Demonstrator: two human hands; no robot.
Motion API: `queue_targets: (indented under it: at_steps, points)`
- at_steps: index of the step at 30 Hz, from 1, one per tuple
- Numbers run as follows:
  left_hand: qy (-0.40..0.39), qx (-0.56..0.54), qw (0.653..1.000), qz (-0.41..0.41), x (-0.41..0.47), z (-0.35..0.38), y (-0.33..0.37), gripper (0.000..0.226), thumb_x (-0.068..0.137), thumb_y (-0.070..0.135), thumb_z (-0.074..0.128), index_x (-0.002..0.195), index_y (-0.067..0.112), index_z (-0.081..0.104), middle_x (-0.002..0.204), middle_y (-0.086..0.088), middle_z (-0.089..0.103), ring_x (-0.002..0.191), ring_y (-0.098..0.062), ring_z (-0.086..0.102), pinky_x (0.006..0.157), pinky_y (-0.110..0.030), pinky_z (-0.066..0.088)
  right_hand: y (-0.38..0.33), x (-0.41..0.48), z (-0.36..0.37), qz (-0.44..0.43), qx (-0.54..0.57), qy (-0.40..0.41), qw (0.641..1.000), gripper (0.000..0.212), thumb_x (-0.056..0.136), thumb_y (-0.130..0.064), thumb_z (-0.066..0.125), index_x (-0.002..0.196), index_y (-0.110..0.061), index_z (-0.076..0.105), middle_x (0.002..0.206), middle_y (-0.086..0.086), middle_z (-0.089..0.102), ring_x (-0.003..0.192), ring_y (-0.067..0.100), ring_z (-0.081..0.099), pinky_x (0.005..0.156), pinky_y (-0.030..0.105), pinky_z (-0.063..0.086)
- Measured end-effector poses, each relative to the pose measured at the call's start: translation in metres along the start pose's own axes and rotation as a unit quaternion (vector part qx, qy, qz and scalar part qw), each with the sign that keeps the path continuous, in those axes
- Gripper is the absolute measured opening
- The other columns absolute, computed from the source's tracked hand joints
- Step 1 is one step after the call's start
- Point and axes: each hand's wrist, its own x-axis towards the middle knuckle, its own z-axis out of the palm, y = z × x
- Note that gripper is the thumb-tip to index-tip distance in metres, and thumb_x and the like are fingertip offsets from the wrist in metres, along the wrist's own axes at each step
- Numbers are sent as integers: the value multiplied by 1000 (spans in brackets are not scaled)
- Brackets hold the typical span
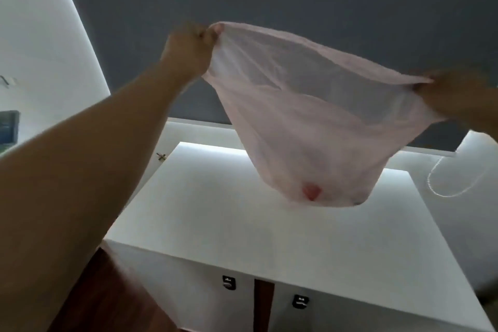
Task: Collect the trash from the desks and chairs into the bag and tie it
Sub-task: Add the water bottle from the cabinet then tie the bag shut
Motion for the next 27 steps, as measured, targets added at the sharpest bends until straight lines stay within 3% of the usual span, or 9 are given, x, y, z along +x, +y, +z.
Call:
queue_targets:
  at_steps: [2,4,7,10,14,17,19,22,27]
  points:
    - [-61,-39,997,-14,-6,27,17,48,103,45,40,99,10,72,88,-10,57,82,-22,52,69,-27,36,30,-1,-11,45,33,-44,997,31,95,-32,53,118,-15,65,119,16,63,92,34,62,71,37,57]
    - [-133,-107,983,-66,-11,52,25,42,100,45,48,98,10,71,85,-9,57,77,-22,52,66,-27,40,53,-12,-15,96,57,-106,988,22,96,-25,51,110,-14,65,92,12,58,62,23,48,39,18,41]
    - [-228,-215,932,-182,-14,72,30,25,96,36,61,97,12,67,88,-6,63,72,-16,55,58,-25,48,81,-21,-5,150,173,-152,962,25,96,-15,46,113,-10,64,78,7,51,61,19,42,53,22,36]
    - [-326,-310,866,-216,-12,65,27,9,96,16,61,102,10,64,101,-5,67,79,-9,63,59,-17,55,93,-18,-6,158,269,-206,928,26,98,-16,51,121,-14,63,93,7,62,80,20,53,67,30,44]
    - [-405,-233,854,-229,-15,43,8,17,95,2,56,109,-1,65,103,-7,68,86,-9,64,64,-14,57,104,-10,-24,134,137,-364,912,12,95,-16,59,101,-8,65,79,7,55,72,19,47,66,28,43]
    - [-334,-149,902,-228,-6,26,2,23,91,11,65,111,-1,68,94,-7,66,76,-12,59,58,-12,56,102,8,-37,103,57,-333,935,18,98,-26,53,95,-11,61,76,5,51,61,16,44,57,26,44]
    - [-239,-201,921,-235,1,19,1,29,90,13,66,116,1,67,98,-7,67,76,-12,61,58,-13,57,94,20,-39,97,173,-244,949,13,98,-24,54,98,-15,64,85,6,59,65,16,54,55,27,50]
    - [-158,-330,900,-239,-10,20,-3,21,98,13,55,116,6,65,124,-13,64,97,-19,63,78,-26,60,85,23,-26,105,430,-189,876,16,98,-15,52,104,-15,67,91,10,68,73,22,66,62,31,59]
    - [-35,-446,865,-228,-54,54,-16,24,105,24,42,102,17,65,104,-5,67,93,-18,65,97,-42,49,93,1,31,132,431,-208,868,21,100,-10,47,96,-9,67,87,15,64,68,21,61,65,33,58]
